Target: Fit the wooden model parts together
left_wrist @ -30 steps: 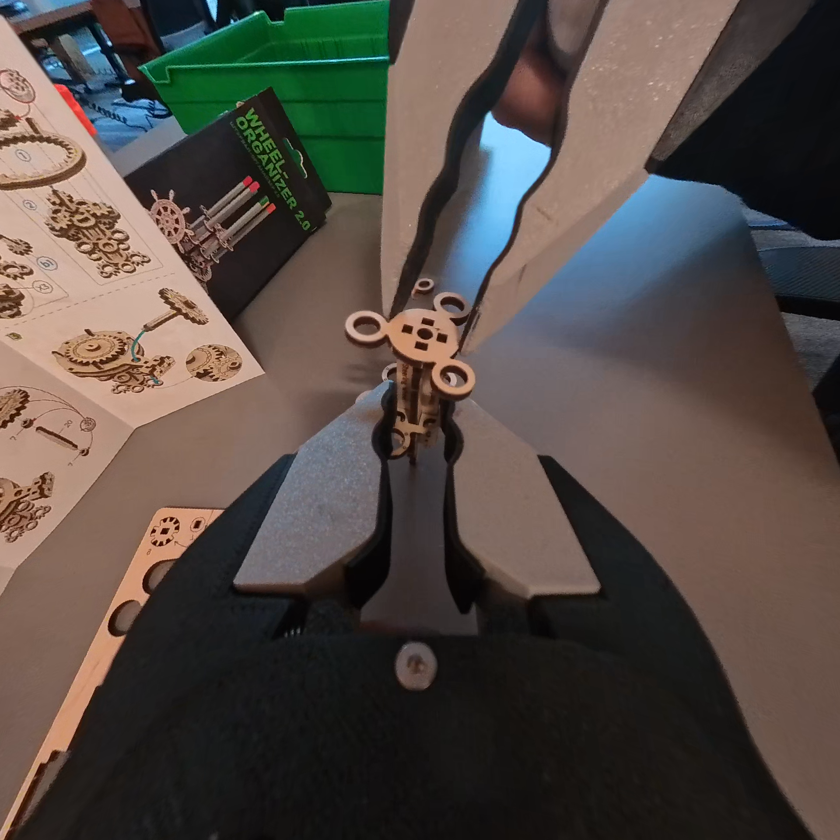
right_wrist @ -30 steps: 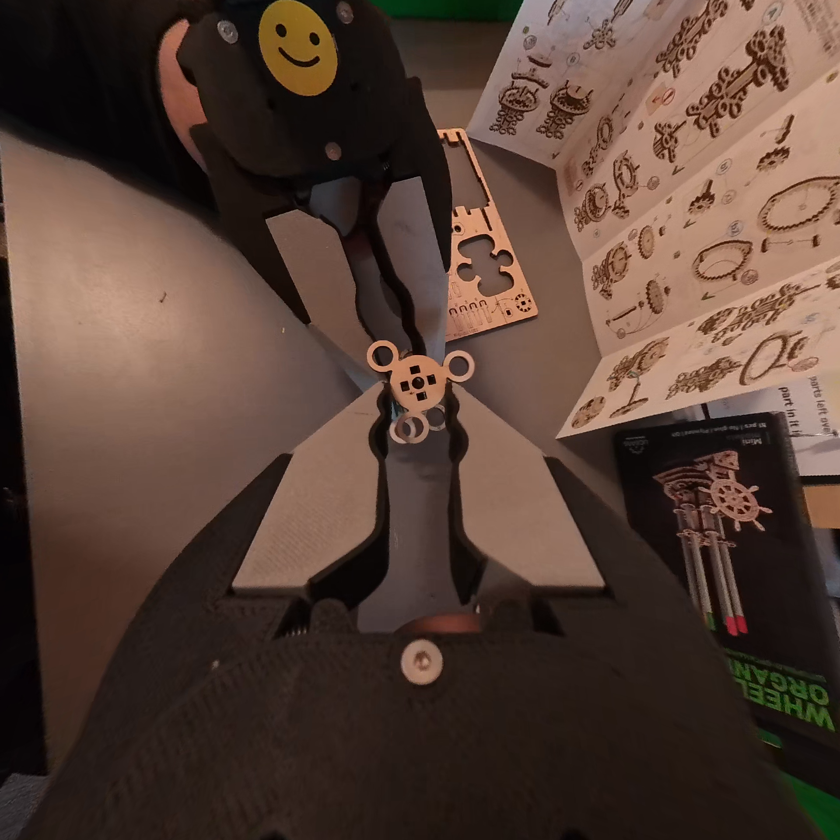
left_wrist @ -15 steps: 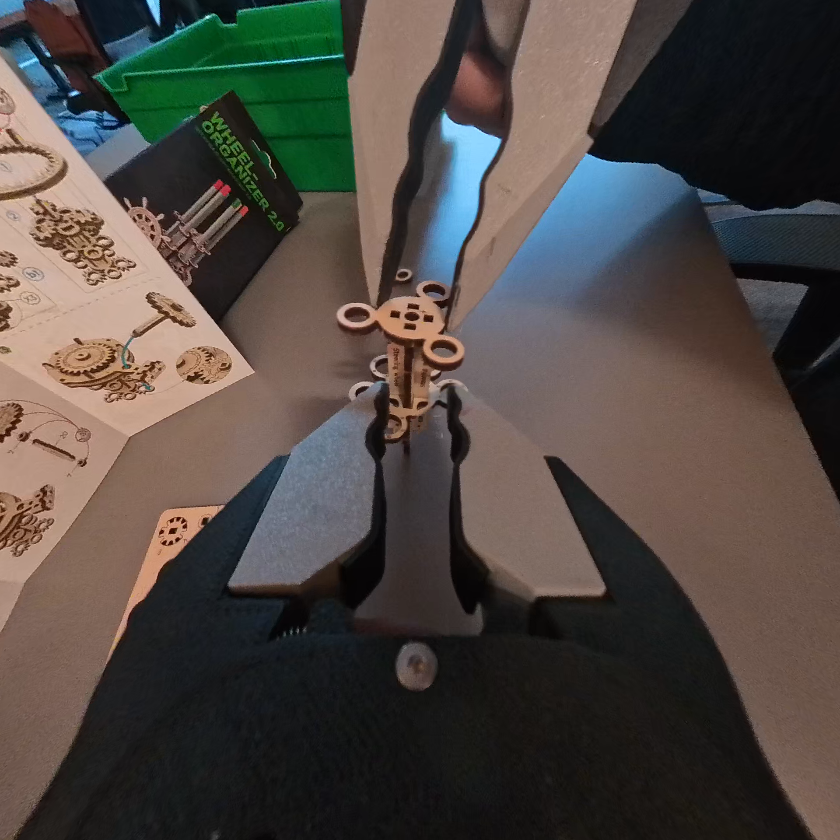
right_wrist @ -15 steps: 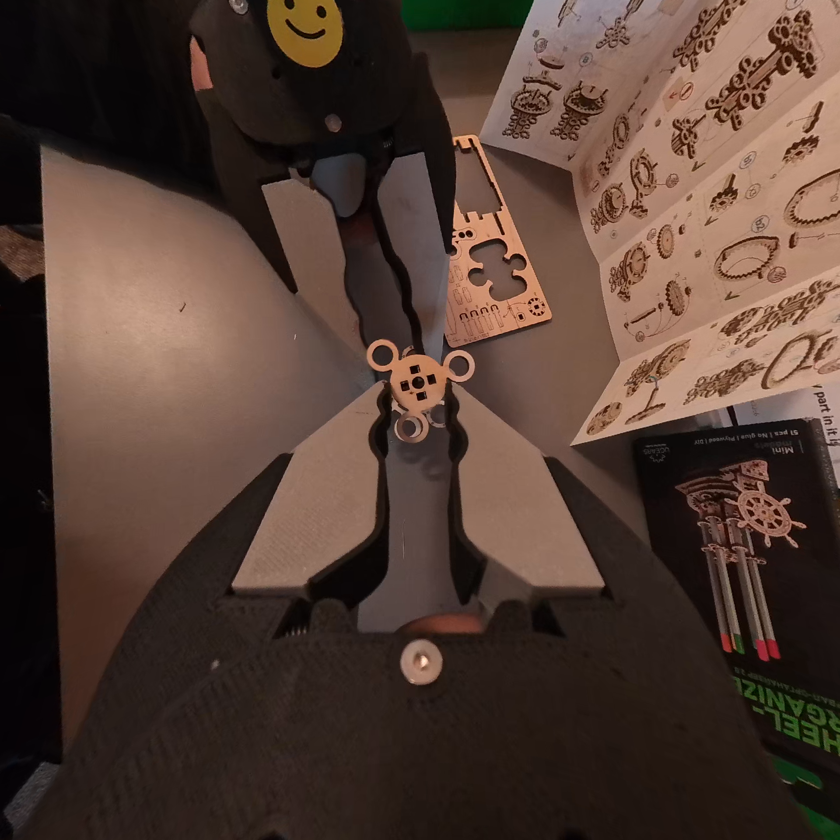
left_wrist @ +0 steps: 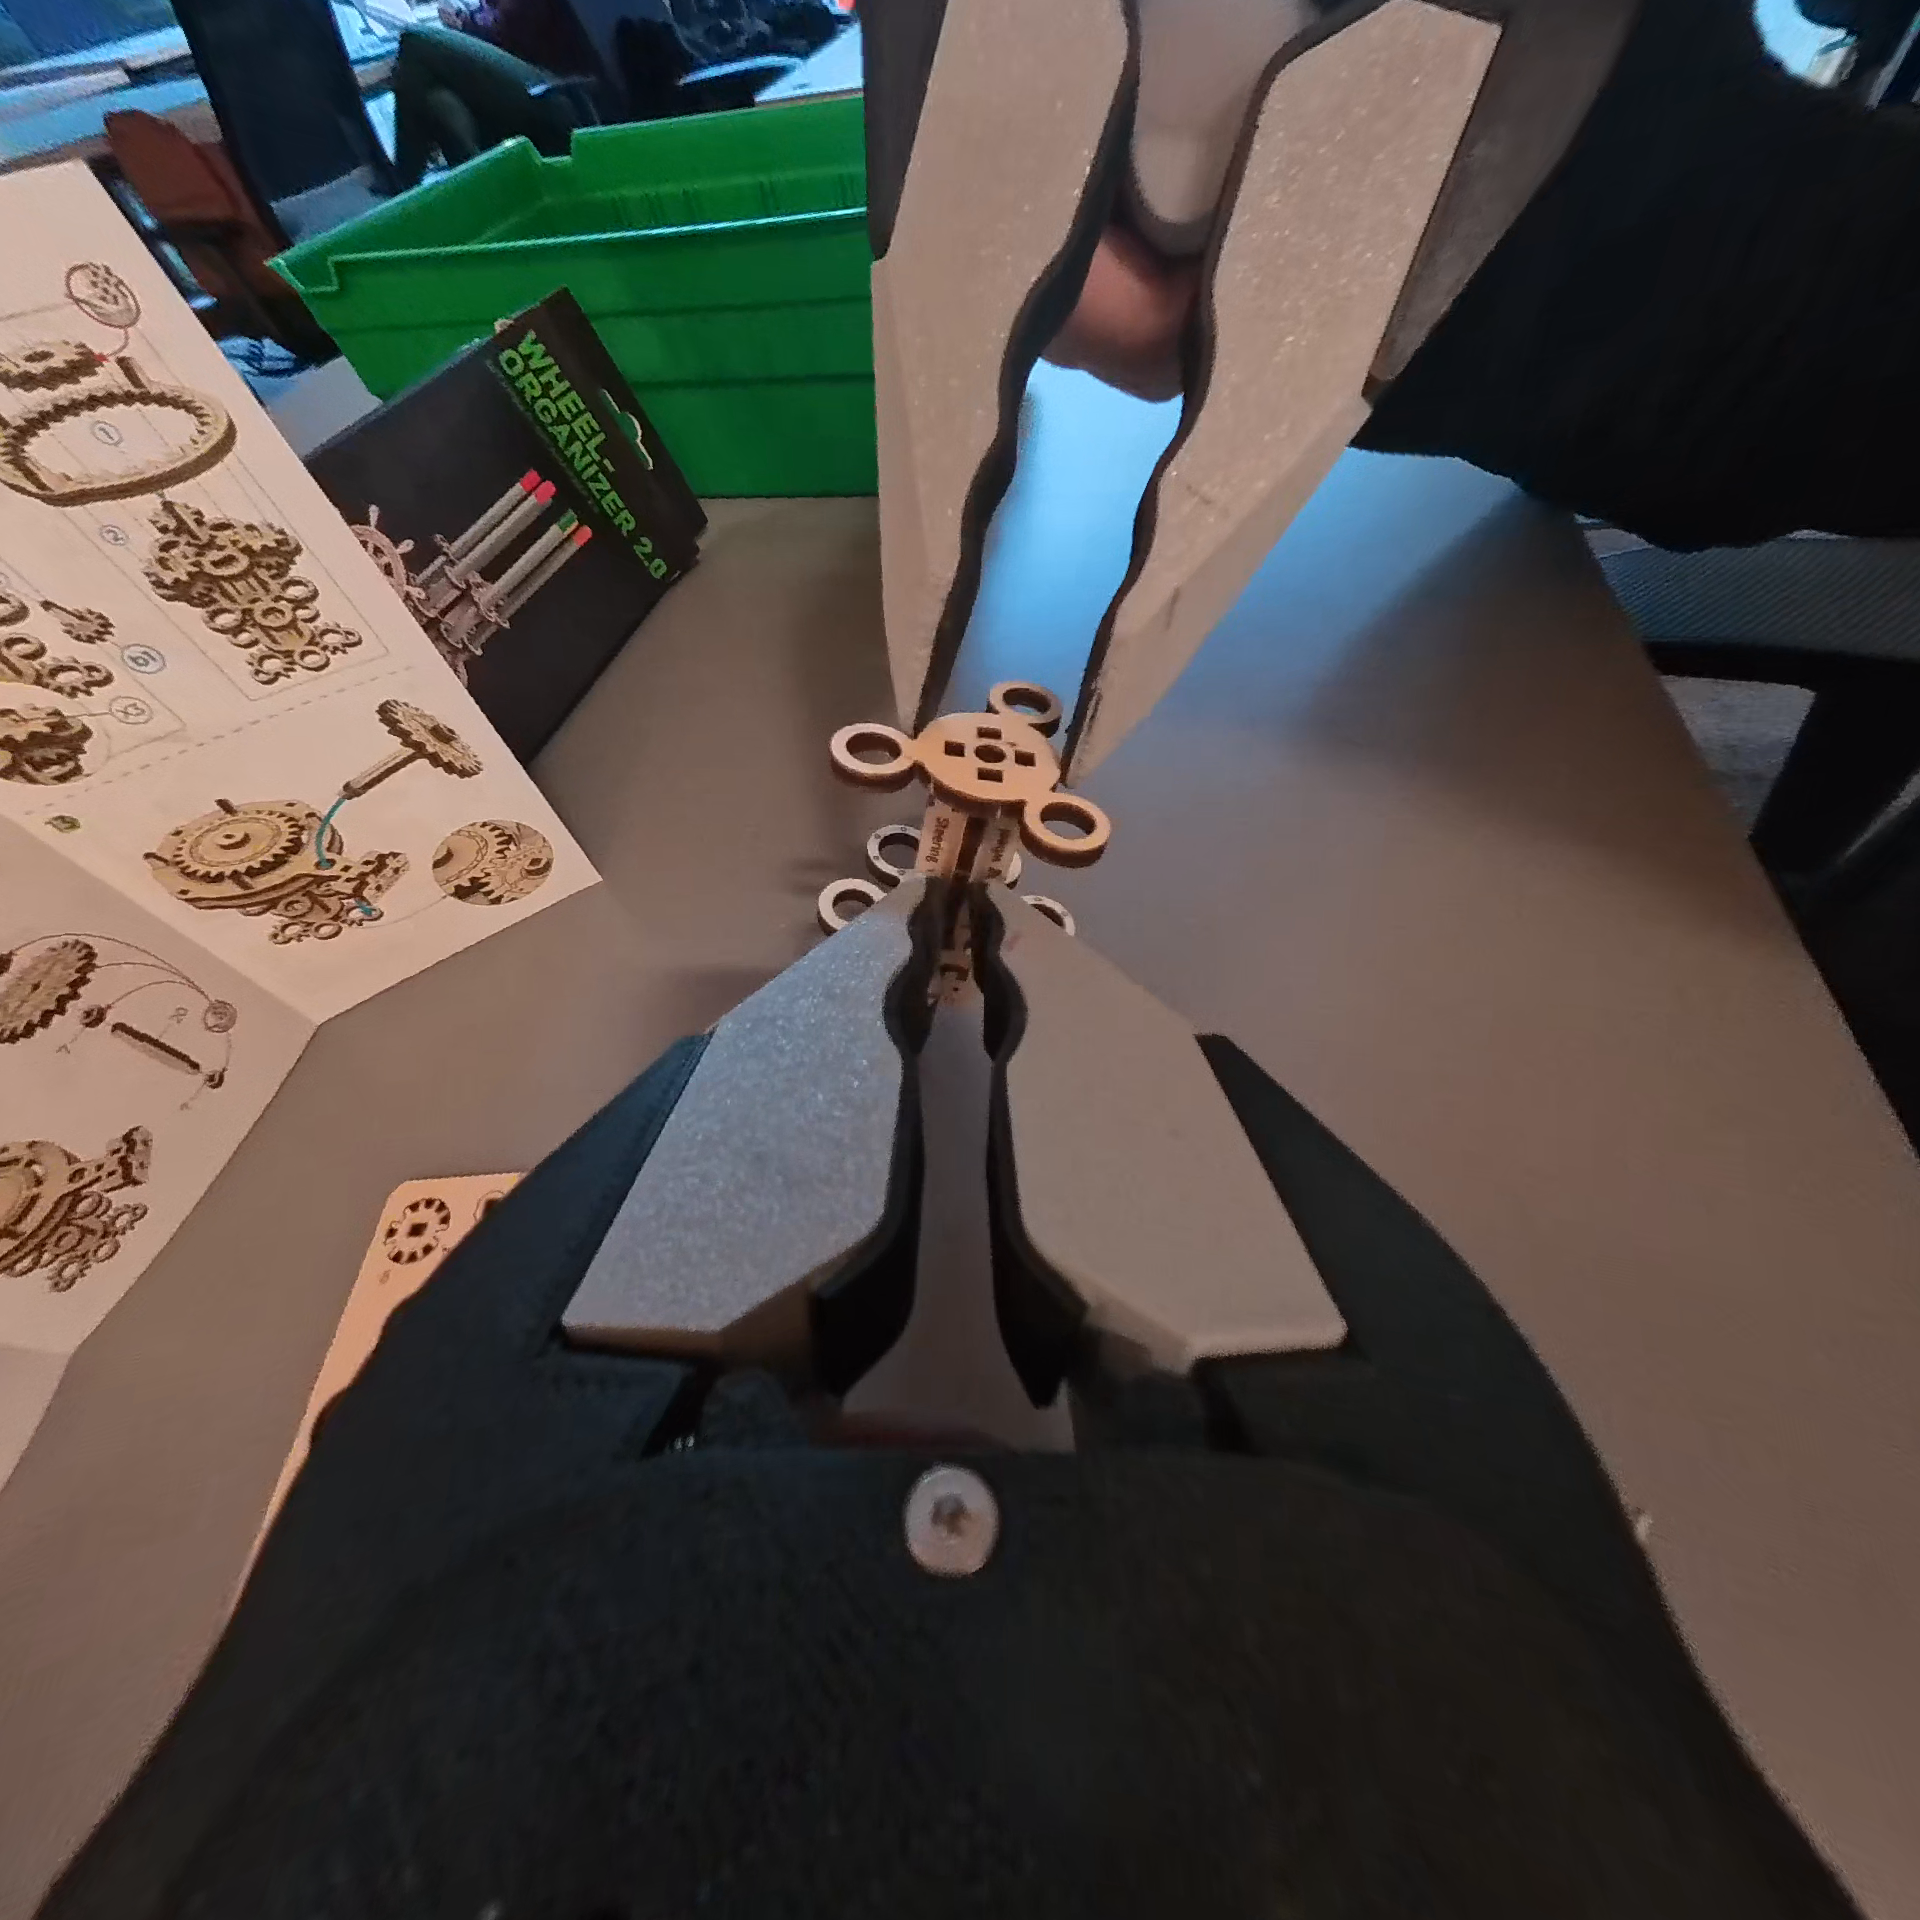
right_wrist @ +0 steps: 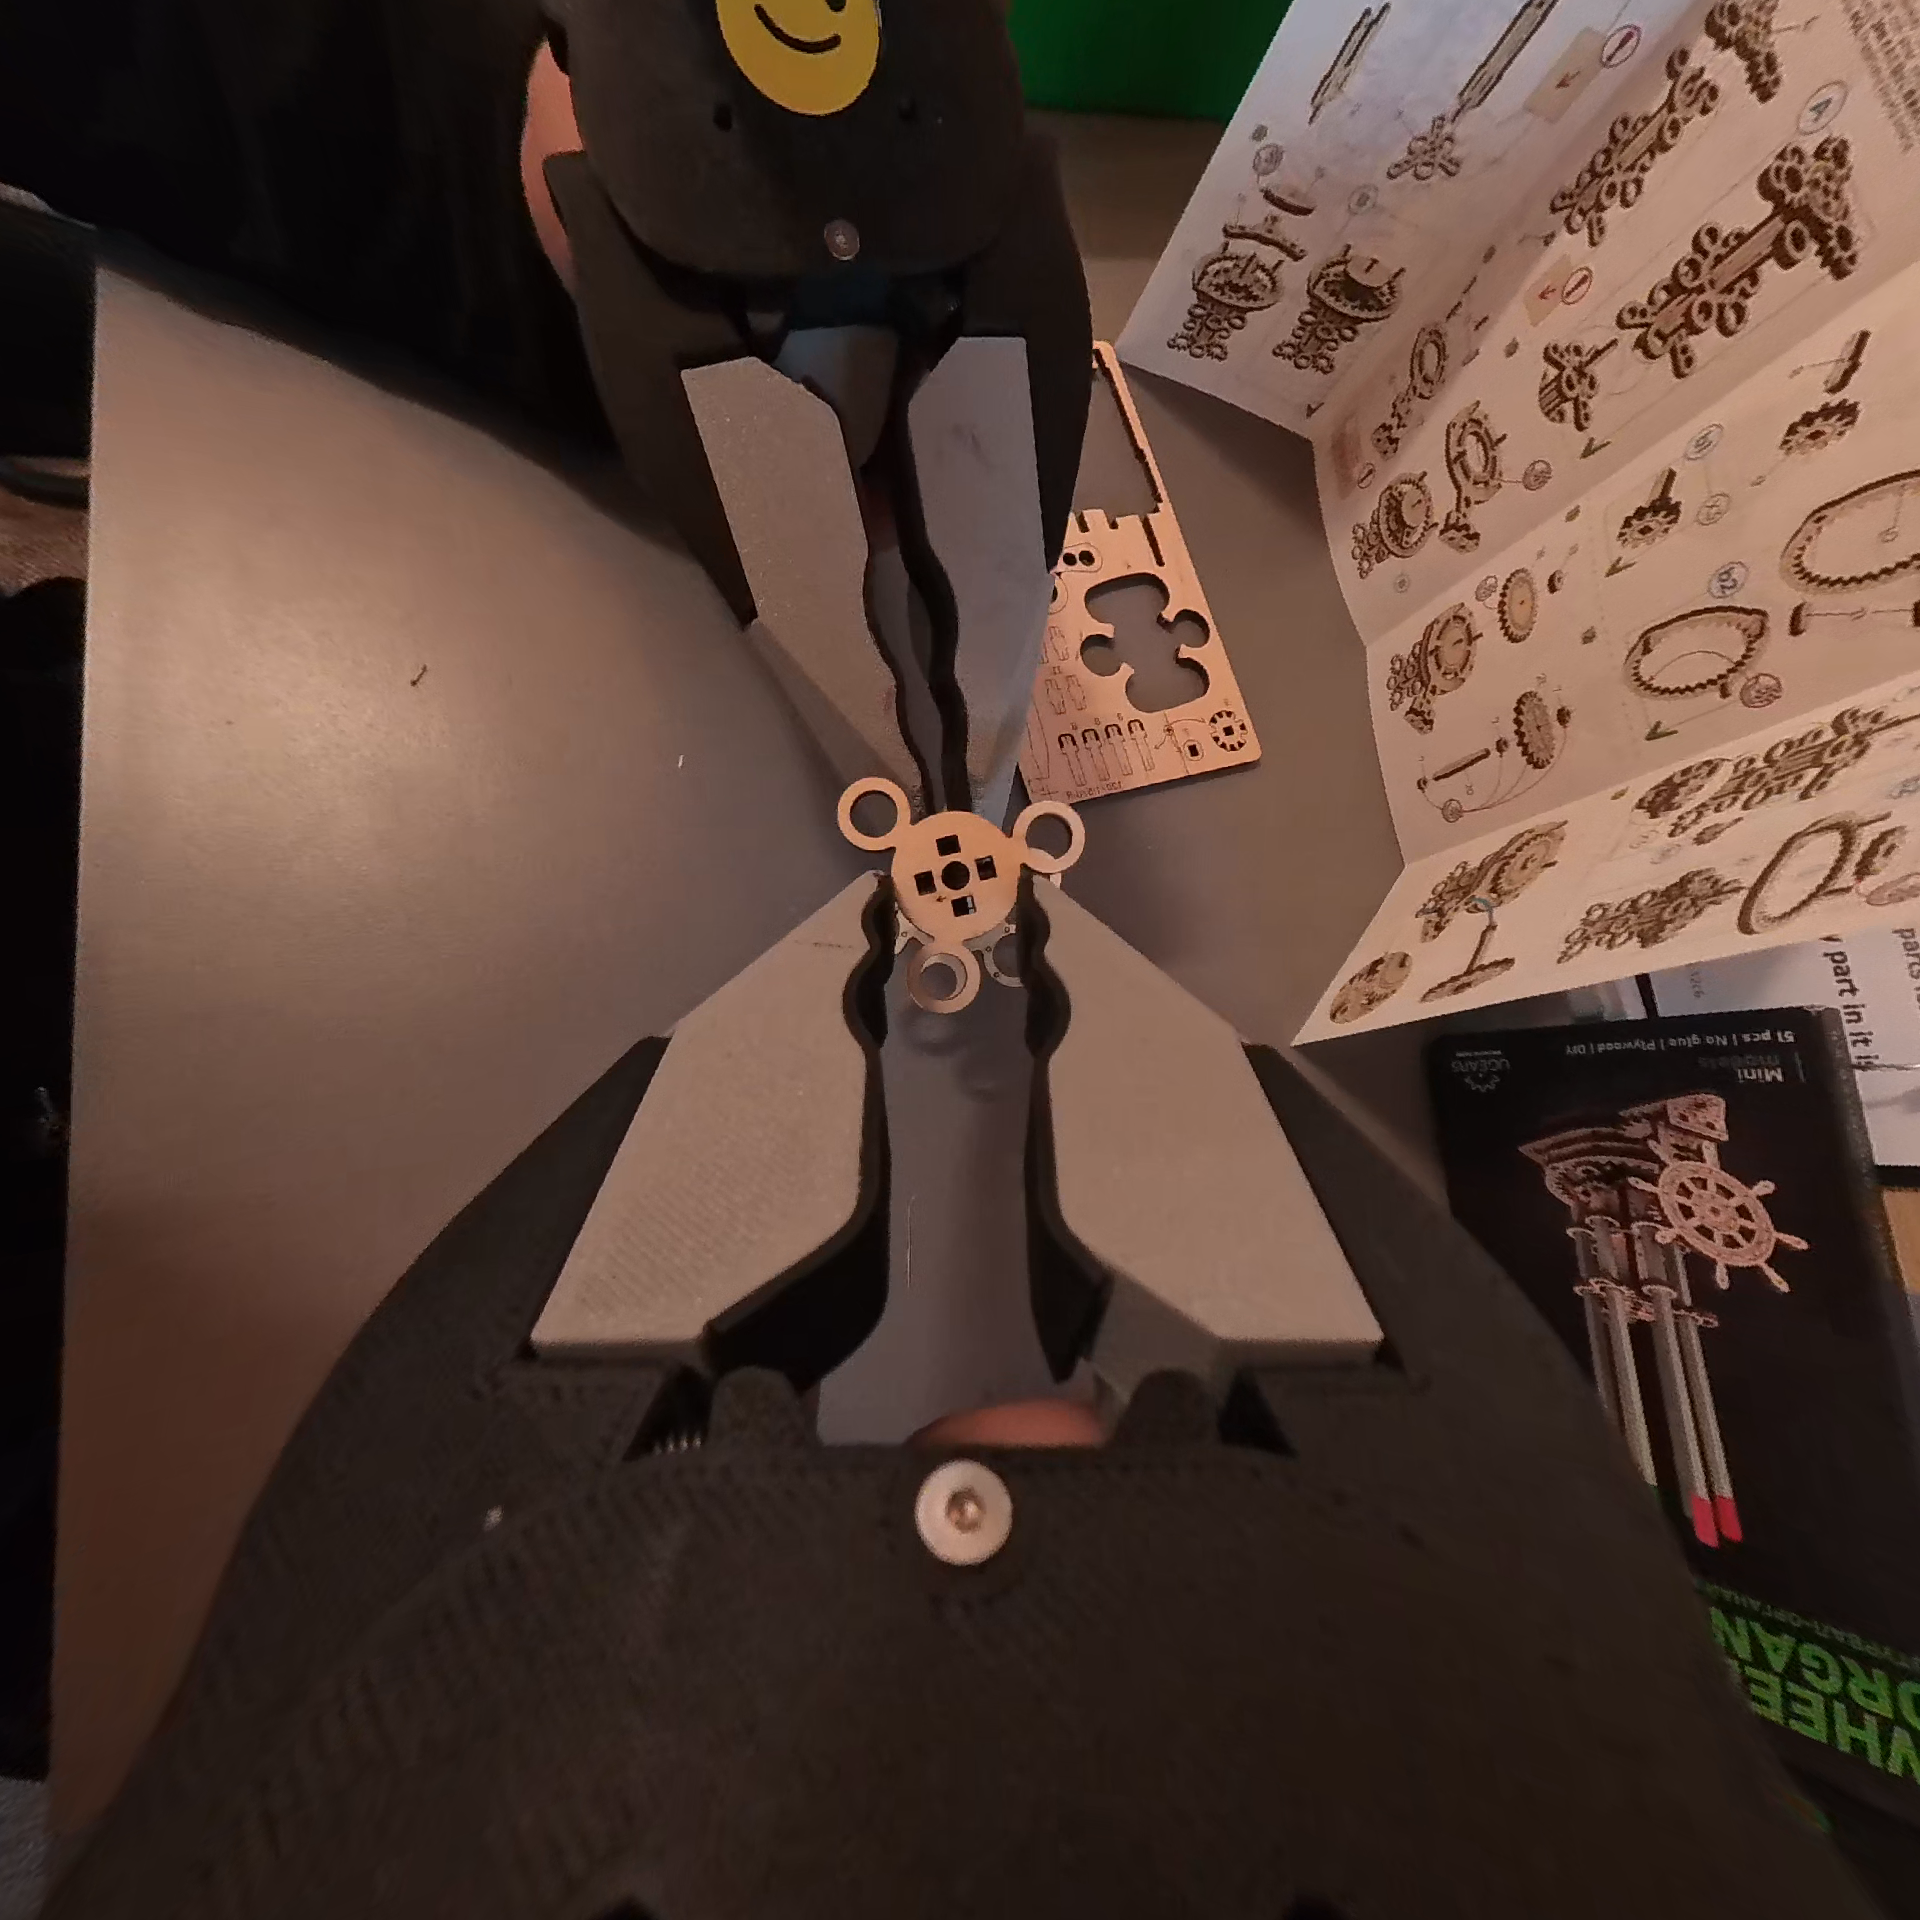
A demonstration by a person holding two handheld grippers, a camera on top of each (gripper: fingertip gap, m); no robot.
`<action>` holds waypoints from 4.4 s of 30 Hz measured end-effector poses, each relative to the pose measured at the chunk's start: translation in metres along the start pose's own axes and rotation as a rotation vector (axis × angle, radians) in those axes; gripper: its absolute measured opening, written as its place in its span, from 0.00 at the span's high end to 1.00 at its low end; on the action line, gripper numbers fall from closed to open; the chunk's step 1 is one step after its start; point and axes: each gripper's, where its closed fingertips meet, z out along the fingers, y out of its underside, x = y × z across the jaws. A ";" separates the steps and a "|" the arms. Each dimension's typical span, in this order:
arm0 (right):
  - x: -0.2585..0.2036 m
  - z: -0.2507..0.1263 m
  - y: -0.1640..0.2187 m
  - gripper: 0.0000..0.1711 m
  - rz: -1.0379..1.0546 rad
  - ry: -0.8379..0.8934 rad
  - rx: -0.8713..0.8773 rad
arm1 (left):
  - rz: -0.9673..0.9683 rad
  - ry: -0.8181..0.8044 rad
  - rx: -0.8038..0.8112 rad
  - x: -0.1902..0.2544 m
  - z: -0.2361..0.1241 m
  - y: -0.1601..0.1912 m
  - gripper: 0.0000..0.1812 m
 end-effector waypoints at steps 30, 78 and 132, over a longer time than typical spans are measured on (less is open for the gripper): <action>-0.004 -0.003 0.002 0.88 -0.241 0.236 -0.019 | 0.044 -0.020 0.003 0.003 0.002 0.000 0.99; -0.001 -0.004 0.001 0.89 -0.178 -0.007 -0.092 | -0.065 0.037 0.030 0.015 0.005 -0.006 1.00; -0.030 0.004 0.089 0.85 -0.028 0.144 -0.163 | -0.029 -0.137 0.007 -0.002 -0.001 -0.002 1.00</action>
